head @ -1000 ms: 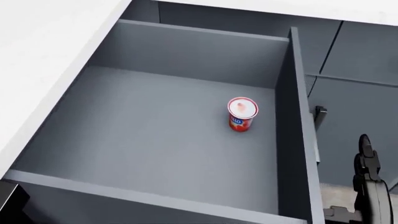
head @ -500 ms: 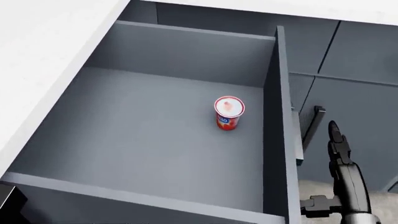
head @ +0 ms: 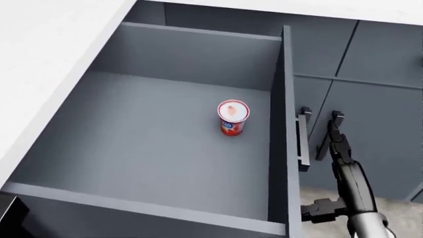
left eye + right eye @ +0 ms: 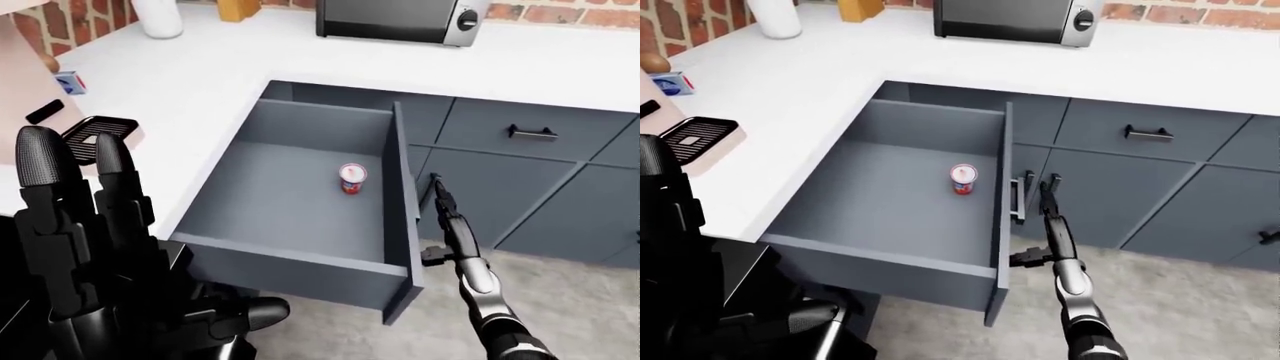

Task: Close the right drawer.

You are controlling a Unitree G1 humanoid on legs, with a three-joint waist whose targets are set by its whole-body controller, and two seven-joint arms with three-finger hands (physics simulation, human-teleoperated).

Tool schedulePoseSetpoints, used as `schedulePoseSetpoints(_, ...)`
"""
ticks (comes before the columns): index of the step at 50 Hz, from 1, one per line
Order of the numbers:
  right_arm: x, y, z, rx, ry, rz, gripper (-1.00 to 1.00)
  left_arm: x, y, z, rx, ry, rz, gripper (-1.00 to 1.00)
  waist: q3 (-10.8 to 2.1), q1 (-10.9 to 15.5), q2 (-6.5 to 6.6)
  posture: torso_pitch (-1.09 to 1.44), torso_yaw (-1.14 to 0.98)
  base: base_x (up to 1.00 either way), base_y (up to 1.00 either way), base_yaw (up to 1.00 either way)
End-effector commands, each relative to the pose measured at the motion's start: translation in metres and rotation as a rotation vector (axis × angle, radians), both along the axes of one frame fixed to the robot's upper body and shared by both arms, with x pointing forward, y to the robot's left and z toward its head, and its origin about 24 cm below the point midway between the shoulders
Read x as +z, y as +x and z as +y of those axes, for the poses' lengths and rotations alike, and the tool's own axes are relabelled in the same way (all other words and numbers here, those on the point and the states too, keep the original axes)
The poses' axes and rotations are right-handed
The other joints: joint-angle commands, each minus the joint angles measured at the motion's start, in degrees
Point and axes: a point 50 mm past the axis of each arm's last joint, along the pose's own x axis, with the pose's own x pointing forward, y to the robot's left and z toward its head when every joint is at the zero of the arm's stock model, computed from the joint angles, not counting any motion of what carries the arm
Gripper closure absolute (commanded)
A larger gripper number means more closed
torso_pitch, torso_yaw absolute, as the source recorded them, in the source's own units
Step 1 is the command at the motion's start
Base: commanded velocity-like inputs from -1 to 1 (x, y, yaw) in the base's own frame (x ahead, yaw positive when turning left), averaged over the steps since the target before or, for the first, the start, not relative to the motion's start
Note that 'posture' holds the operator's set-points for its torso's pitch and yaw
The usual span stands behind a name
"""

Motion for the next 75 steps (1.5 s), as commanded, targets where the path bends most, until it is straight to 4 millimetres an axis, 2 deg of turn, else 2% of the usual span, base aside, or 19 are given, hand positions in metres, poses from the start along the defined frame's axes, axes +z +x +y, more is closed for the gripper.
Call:
schedulePoseSetpoints(1, 0.029, 0.017, 0.011, 0.057, -0.001, -0.146, -1.00, 0.008, -0.006, -0.001, -0.004, 0.006, -0.062, -1.00, -1.25, 0.40, -0.20, 0.00, 0.00, 0.00, 0.00, 0.00)
schedulePoseSetpoints(16, 0.035, 0.025, 0.021, 0.094, -0.014, -0.147, -1.00, 0.010, -0.006, -0.001, -0.005, 0.005, -0.061, -1.00, -1.37, 0.45, -0.02, 0.00, 0.00, 0.00, 0.00, 0.00)
schedulePoseSetpoints(26, 0.040, 0.033, 0.034, 0.137, -0.027, -0.146, -1.00, 0.008, -0.006, -0.001, -0.006, 0.006, -0.060, -1.00, -1.35, 0.40, 0.04, 0.00, 0.00, 0.00, 0.00, 0.00)
schedulePoseSetpoints(75, 0.049, 0.051, 0.082, 0.306, -0.084, -0.124, -1.00, 0.009, -0.006, -0.001, -0.006, 0.006, -0.059, -1.00, -1.55, 0.49, 0.34, 0.00, 0.00, 0.00, 0.00, 0.00)
